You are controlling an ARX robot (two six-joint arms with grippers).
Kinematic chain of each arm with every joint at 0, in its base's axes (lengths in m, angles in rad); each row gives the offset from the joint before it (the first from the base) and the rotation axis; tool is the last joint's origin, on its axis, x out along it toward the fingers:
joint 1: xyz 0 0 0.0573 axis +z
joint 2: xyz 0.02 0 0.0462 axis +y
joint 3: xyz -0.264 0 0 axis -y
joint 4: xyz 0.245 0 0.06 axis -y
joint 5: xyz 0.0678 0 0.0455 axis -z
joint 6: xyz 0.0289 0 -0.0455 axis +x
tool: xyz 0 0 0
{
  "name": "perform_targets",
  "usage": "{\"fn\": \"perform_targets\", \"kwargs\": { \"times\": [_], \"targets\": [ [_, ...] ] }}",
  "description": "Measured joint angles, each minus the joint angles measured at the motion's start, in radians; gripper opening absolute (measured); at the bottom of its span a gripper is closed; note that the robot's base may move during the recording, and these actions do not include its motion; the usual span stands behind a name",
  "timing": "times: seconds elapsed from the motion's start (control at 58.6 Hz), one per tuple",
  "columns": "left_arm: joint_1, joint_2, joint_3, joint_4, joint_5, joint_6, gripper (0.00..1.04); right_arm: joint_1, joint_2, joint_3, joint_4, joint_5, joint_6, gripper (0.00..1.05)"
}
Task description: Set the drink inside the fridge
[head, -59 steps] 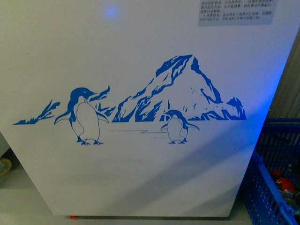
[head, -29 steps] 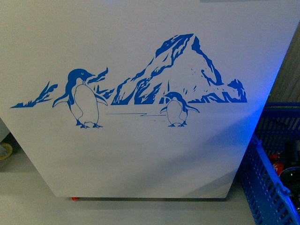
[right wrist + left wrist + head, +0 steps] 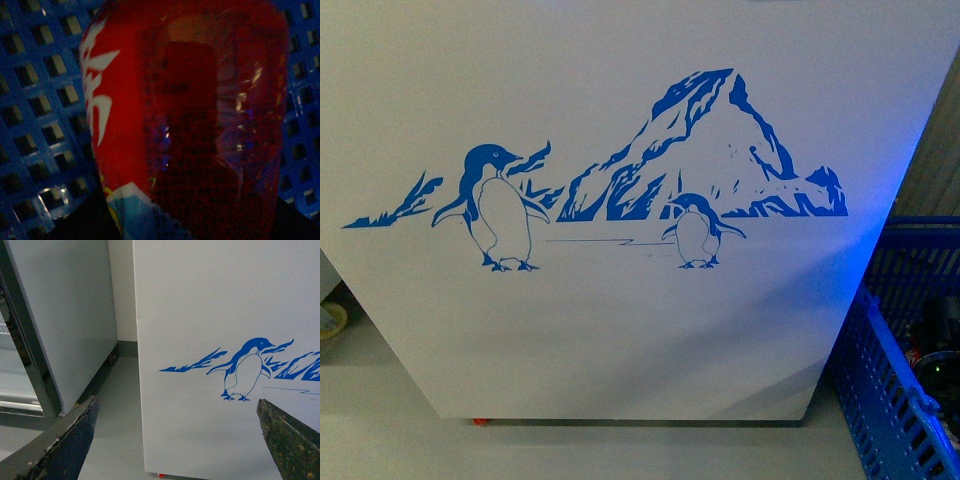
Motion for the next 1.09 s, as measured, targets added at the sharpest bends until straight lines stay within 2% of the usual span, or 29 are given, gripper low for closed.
{"fn": "perform_targets", "kwargs": {
  "times": [0.034, 0.102, 0.222, 0.341, 0.478, 0.58, 0.717, 0.973, 1.092],
  "targets": [
    [0.000, 0.000, 0.000, 0.000, 0.000, 0.000, 0.97, 0.000, -0.015, -0.024, 0.016, 0.000, -0.004, 0.46],
    [0.000, 0.000, 0.000, 0.000, 0.000, 0.000, 0.97, 0.000, -0.035, -0.062, 0.041, -0.001, -0.011, 0.43],
    [0.000, 0.000, 0.000, 0.000, 0.000, 0.000, 0.97, 0.000, -0.080, -0.164, 0.098, -0.006, -0.032, 0.40],
    [0.000, 0.000, 0.000, 0.000, 0.000, 0.000, 0.97, 0.004, -0.190, -0.369, 0.183, -0.021, -0.072, 0.39],
    [0.000, 0.000, 0.000, 0.000, 0.000, 0.000, 0.97, 0.011, -0.445, -0.634, 0.299, -0.059, -0.139, 0.39],
    [0.000, 0.000, 0.000, 0.000, 0.000, 0.000, 0.97, 0.012, -0.581, -0.735, 0.339, -0.076, -0.168, 0.39],
    [0.000, 0.000, 0.000, 0.000, 0.000, 0.000, 0.97, 0.010, -0.937, -0.969, 0.416, -0.123, -0.250, 0.39],
    [0.000, 0.000, 0.000, 0.000, 0.000, 0.000, 0.97, 0.016, -1.399, -1.212, 0.395, -0.201, -0.256, 0.39],
    [0.000, 0.000, 0.000, 0.000, 0.000, 0.000, 0.97, 0.040, -1.596, -1.282, 0.367, -0.205, -0.226, 0.39]
  ]
}}
